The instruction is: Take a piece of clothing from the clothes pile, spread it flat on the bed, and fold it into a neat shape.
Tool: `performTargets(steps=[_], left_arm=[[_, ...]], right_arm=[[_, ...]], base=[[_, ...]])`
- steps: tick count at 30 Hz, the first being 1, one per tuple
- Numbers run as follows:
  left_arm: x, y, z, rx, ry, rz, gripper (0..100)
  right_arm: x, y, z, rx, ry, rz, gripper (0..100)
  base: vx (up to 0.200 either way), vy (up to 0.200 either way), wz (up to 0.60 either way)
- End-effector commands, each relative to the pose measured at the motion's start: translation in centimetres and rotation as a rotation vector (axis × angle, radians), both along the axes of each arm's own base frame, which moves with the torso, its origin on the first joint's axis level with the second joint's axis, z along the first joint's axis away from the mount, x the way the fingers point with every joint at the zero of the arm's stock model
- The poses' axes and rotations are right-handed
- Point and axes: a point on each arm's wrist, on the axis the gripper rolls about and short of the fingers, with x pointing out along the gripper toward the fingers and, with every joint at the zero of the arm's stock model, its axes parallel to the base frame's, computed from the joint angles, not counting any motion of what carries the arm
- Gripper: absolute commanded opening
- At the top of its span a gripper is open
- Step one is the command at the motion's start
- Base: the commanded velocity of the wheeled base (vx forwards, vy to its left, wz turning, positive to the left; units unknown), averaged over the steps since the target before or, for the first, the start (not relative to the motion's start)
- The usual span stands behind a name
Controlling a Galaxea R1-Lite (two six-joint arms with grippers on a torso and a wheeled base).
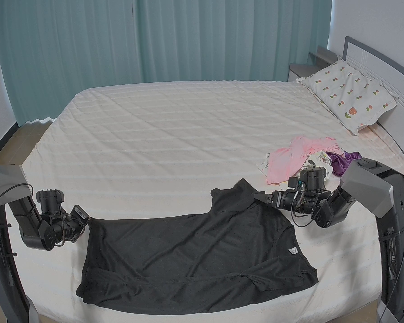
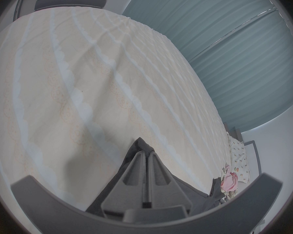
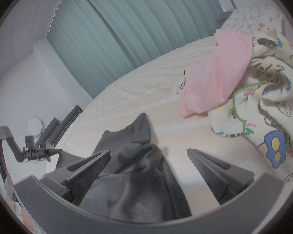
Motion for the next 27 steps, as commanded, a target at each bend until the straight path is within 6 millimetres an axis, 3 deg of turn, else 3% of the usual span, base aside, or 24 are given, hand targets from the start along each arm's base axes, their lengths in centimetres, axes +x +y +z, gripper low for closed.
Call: performTargets(steps=[1,14,15,27], left_arm=[[0.0,0.0,0.1,0.0,-0.002,0.002,0],[0.0,0.0,0.0,0.0,-0.001,0.0,0],[0.0,0.0,0.0,0.001,-0.001,-0.001,0],[0.1,0.0,0.0,0.002,-0.002,-0.001,0]], right_arm=[[0.1,-1.1,-1.2,-0.011,0.015,0.03,100],[0.4,0.5,-2.4,-0.026,-0.012,0.137,100],[0.5,0.4,-2.4,-0.026,-0.013,0.135,0],[-0.9,-0.9,-1.1,-0.022,0.001,0.11,0]], base=[[0.0,0.0,0.0],[0.0,0.0,0.0],[0.0,0.0,0.0],[0.0,0.0,0.0]])
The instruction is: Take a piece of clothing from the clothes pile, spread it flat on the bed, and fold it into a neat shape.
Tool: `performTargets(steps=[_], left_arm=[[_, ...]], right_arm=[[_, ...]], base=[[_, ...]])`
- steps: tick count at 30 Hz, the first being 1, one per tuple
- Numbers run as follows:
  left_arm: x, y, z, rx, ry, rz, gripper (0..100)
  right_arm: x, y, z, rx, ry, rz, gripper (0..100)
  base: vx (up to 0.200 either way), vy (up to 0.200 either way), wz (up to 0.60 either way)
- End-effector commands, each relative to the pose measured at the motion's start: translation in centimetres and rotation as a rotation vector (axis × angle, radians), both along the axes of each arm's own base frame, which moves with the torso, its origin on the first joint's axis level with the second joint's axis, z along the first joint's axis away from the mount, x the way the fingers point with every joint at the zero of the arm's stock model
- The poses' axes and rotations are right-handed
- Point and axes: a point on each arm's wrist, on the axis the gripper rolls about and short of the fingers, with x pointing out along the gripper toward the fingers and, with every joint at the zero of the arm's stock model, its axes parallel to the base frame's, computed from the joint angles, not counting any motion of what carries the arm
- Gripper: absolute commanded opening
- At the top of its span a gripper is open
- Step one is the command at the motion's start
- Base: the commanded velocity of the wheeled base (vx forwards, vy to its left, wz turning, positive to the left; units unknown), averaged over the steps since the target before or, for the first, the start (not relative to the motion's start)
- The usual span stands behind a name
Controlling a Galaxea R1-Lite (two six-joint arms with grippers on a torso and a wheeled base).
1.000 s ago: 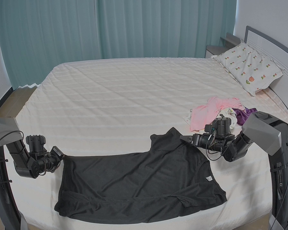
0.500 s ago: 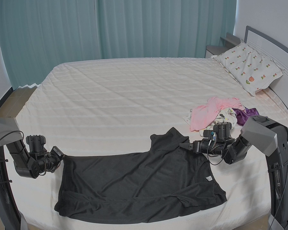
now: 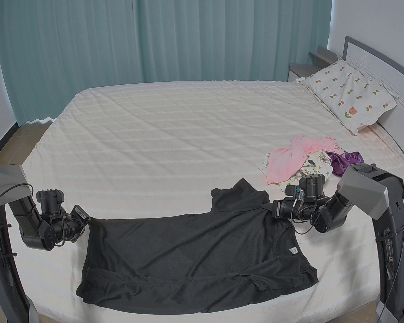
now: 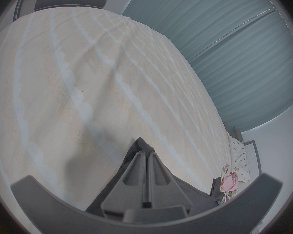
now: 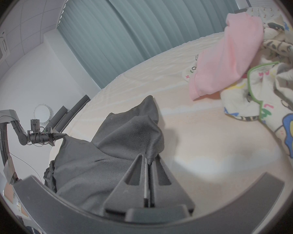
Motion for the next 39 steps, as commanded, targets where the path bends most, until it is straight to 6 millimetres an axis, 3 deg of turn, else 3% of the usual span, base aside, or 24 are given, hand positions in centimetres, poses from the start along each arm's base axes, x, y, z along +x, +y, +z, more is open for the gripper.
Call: performTargets(steps=[1,7,13,15,20,26,27,39], left_arm=[[0.1,0.0,0.0,0.0,-0.001,0.001,0],[0.1,0.1,0.2,0.007,-0.008,0.01,0],[-0.7,0.2,2.5,-0.01,-0.079,0.037,0],[-0.7,0.2,3.1,-0.001,-0.118,0.037,0],[-0.8,0.2,3.1,0.002,-0.133,0.04,0],[-0.8,0.5,3.0,0.001,-0.13,0.049,0],[-0.8,0.5,2.9,0.001,-0.127,0.049,0],[-0.9,0.9,2.7,-0.001,-0.121,0.061,0]], right_arm=[[-0.7,-0.6,1.5,0.004,-0.009,-0.012,0],[-0.7,-0.7,3.6,0.071,-0.056,-0.06,0],[-0.7,-0.6,3.1,0.072,-0.063,-0.093,0],[-0.7,-0.5,2.1,0.067,-0.046,-0.095,0],[-0.5,0.6,0.3,0.041,-0.044,-0.118,0],[-0.2,1.0,0.1,0.048,-0.039,-0.118,0],[-0.2,1.0,0.1,0.051,-0.039,-0.118,100],[0.5,1.3,1.2,0.189,0.007,-0.136,100]], base=[[0.0,0.0,0.0],[0.0,0.0,0.0],[0.0,0.0,0.0],[0.0,0.0,0.0],[0.0,0.0,0.0],[0.0,0.0,0.0],[0.0,0.0,0.0],[0.0,0.0,0.0]])
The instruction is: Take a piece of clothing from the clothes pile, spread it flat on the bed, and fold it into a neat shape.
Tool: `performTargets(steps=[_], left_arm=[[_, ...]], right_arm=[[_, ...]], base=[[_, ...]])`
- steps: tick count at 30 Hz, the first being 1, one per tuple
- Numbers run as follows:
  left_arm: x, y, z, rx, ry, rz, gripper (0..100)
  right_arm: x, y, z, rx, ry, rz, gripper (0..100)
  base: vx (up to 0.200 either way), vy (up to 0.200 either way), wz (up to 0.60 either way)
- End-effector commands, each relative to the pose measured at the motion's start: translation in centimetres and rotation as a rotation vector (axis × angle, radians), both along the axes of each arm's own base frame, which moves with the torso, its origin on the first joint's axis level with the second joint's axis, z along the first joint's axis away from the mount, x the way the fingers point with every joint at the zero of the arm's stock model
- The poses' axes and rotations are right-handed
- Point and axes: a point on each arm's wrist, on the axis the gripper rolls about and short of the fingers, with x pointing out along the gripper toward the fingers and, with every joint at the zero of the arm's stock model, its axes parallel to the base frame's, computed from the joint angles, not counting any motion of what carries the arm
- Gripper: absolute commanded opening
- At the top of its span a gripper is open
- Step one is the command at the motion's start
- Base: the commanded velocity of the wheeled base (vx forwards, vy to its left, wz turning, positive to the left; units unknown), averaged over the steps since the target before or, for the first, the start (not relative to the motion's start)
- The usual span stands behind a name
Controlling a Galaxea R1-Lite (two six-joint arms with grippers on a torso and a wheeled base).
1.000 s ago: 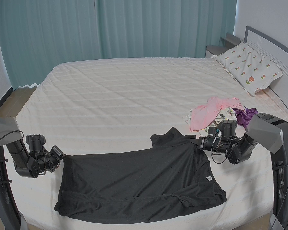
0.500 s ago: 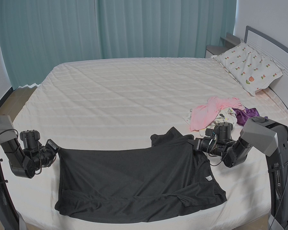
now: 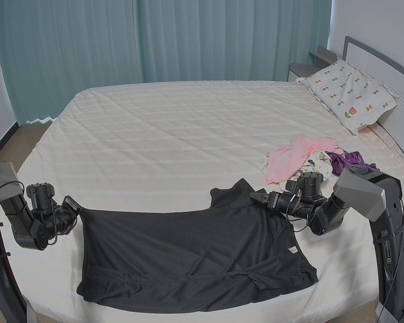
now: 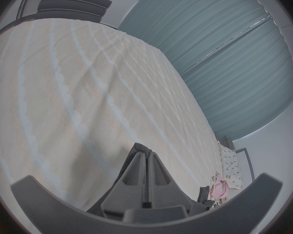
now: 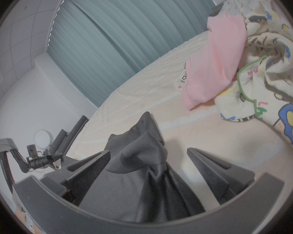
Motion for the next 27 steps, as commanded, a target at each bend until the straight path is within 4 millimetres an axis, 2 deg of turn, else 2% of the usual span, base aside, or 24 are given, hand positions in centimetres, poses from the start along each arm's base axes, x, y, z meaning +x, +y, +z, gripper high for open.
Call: performTargets(steps=[1,7,14,15,23,27], left_arm=[[0.0,0.2,-0.1,-0.001,0.003,0.006,0],[-0.1,0.6,-0.1,-0.009,0.002,0.016,0],[-0.2,0.6,-0.1,-0.014,0.006,0.015,0],[-0.2,0.6,-0.1,-0.014,0.006,0.015,0],[-0.2,0.6,-0.2,-0.014,0.008,0.015,0],[-0.2,0.6,-0.2,-0.014,0.009,0.015,0]], right_arm=[[0.2,-0.1,0.4,0.03,0.005,0.021,100],[-0.1,-0.7,0.1,0.044,0.028,0.029,100],[-1.1,-2.5,-0.6,0.06,0.081,0.046,100],[-1.4,-2.6,-0.7,0.064,0.091,0.057,0],[-2.7,-3.5,-1.2,0.077,0.111,0.072,0],[-3.1,-4.7,-0.8,0.075,0.115,0.054,0]], base=[[0.0,0.0,0.0],[0.0,0.0,0.0],[0.0,0.0,0.0],[0.0,0.0,0.0],[0.0,0.0,0.0],[0.0,0.0,0.0]])
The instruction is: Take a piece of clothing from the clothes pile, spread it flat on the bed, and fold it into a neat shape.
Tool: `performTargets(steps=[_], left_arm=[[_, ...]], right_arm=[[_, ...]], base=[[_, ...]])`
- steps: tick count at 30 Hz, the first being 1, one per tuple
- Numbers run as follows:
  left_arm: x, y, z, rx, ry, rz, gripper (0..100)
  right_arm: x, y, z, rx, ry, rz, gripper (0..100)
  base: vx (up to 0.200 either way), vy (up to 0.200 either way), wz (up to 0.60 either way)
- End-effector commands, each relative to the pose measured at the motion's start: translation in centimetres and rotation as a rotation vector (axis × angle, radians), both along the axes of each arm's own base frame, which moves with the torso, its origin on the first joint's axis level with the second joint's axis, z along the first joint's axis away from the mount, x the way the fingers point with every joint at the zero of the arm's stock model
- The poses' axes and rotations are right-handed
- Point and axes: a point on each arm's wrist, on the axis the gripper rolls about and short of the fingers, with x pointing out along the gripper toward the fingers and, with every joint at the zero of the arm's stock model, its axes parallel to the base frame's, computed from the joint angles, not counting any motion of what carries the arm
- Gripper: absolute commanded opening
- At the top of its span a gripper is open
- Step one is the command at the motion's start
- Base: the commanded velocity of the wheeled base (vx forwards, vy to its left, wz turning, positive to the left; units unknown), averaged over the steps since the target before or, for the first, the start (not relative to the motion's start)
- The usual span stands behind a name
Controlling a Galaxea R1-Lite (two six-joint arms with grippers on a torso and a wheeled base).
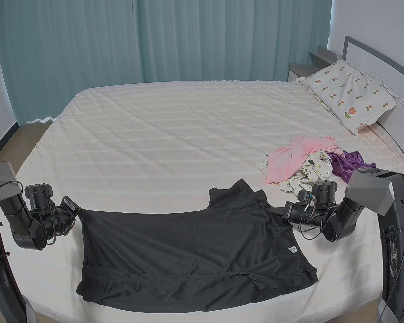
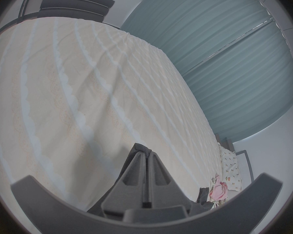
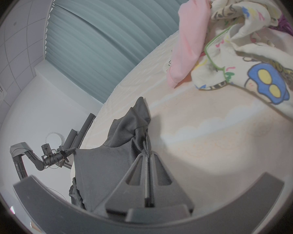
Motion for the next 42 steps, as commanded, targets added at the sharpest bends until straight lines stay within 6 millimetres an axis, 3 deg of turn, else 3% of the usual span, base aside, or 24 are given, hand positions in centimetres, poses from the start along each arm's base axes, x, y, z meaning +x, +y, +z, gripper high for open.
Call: performTargets(steps=[1,10,23,24,28,34,38,42], left_arm=[[0.0,0.0,-0.1,-0.001,0.002,0.0,0],[0.0,0.0,-0.1,0.0,0.004,0.001,0],[-0.1,-0.1,-0.5,-0.001,0.02,-0.002,0],[0.0,-0.2,-0.6,0.0,0.023,-0.004,0],[-0.1,-0.2,-0.6,-0.001,0.025,-0.004,0],[-0.3,-0.3,-0.8,-0.001,0.034,-0.006,0],[-0.5,-0.3,-0.9,-0.005,0.04,-0.007,0],[-0.6,-0.3,-0.9,-0.005,0.041,-0.007,0]], right_arm=[[-0.5,-1.1,0.7,0.002,0.005,-0.015,0],[-3.7,-2.6,2.8,0.047,0.031,0.048,0],[-5.1,-2.6,1.2,0.006,0.081,0.072,0],[-5.3,-2.3,1.1,0.0,0.089,0.083,100],[-5.3,-2.1,1.2,-0.008,0.078,0.095,100],[-2.7,-2.4,4.0,0.002,-0.036,0.076,100],[0.1,-0.6,5.0,-0.026,0.0,0.074,100],[1.1,2.2,3.3,-0.063,0.018,0.087,100]], base=[[0.0,0.0,0.0],[0.0,0.0,0.0],[0.0,0.0,0.0],[0.0,0.0,0.0],[0.0,0.0,0.0],[0.0,0.0,0.0],[0.0,0.0,0.0],[0.0,0.0,0.0]])
